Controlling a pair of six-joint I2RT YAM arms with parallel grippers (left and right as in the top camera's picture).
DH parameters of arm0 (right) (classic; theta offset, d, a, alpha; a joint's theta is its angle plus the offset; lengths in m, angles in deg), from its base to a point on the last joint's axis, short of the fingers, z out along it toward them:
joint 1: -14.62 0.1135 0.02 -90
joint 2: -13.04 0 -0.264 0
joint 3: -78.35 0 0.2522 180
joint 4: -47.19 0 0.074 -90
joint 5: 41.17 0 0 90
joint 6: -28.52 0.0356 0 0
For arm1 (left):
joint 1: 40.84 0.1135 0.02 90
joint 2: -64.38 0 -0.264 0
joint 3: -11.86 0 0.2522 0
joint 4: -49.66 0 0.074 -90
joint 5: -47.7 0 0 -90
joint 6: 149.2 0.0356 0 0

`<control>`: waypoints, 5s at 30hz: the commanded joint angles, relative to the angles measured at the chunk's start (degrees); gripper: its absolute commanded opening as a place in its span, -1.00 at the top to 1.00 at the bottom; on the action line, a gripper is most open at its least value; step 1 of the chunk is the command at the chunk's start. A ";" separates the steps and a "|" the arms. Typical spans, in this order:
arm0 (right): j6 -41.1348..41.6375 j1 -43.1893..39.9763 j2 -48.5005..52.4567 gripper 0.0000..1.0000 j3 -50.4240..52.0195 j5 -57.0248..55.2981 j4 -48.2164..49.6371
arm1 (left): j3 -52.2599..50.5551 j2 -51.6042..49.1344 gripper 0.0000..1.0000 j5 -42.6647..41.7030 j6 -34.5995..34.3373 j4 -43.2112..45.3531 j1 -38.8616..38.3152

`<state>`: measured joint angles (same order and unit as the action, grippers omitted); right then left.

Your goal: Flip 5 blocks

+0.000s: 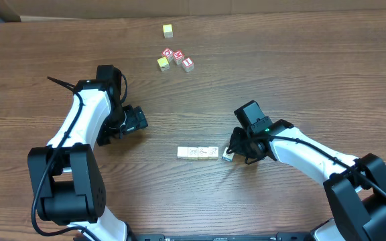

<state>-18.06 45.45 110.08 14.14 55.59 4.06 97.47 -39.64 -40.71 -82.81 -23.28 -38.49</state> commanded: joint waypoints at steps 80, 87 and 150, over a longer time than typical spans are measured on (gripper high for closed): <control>7.17 3.52 -2.73 0.92 0.52 0.46 -1.84 | 1.05 1.51 -1.00 0.35 0.48 -0.11 -0.13; 8.09 4.61 -2.73 0.92 0.57 5.05 -5.95 | 1.03 1.51 -1.00 0.35 0.48 -0.11 -0.13; 1.29 -3.15 -3.26 0.92 -13.00 -9.66 -16.39 | 1.03 1.51 -1.00 0.35 0.48 -0.11 -0.13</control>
<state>-16.51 42.15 105.90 0.39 46.61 -12.46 97.47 -39.64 -40.71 -82.81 -23.28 -38.49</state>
